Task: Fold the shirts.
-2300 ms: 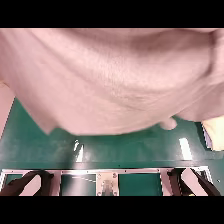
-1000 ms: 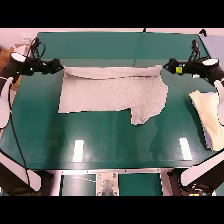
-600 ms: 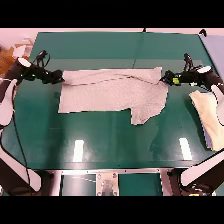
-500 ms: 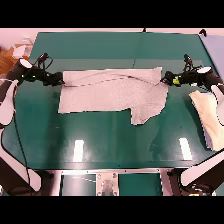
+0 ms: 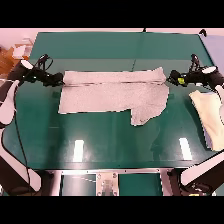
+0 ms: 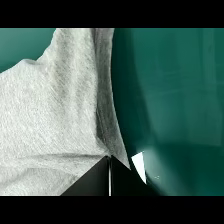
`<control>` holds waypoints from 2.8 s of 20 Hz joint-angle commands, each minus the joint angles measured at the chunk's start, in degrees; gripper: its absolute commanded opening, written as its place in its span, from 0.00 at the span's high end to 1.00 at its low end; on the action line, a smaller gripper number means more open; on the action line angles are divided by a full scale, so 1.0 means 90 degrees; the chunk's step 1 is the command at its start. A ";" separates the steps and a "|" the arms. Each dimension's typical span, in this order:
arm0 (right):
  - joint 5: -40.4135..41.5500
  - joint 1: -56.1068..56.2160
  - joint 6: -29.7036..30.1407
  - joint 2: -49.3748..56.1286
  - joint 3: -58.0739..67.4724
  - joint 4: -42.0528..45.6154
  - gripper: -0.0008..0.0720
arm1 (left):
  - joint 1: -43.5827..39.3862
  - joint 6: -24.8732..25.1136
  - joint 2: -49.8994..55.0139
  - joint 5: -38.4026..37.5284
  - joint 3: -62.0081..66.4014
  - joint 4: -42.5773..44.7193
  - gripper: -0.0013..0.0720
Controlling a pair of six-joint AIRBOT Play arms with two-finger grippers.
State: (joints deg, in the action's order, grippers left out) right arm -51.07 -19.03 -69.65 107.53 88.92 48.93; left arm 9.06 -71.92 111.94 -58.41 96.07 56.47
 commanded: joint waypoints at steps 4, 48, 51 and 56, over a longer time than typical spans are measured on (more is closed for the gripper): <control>0.0097 0.0097 0.0029 0.0027 0.0015 0.0024 0.98 | 0.0005 -0.0005 0.0002 0.0104 -0.0002 -0.0209 0.95; -0.0857 -0.1078 0.0529 -0.3888 -0.6550 -0.0840 0.36 | -0.0644 -0.1549 -0.4092 0.3245 -0.6785 -0.1994 0.95; -0.0107 -0.0321 0.0537 -0.3570 -0.6550 -0.1319 0.37 | -0.0644 -0.1445 -0.4092 0.3084 -0.6785 -0.1991 0.95; 0.0311 0.0119 0.0673 -0.2987 -0.6035 -0.1722 0.50 | -0.0636 -0.1355 -0.4124 0.2960 -0.6785 -0.1991 0.95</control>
State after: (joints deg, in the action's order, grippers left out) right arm -52.21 -19.97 -64.07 78.13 32.38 34.39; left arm 3.31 -84.95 75.00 -30.89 35.03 38.50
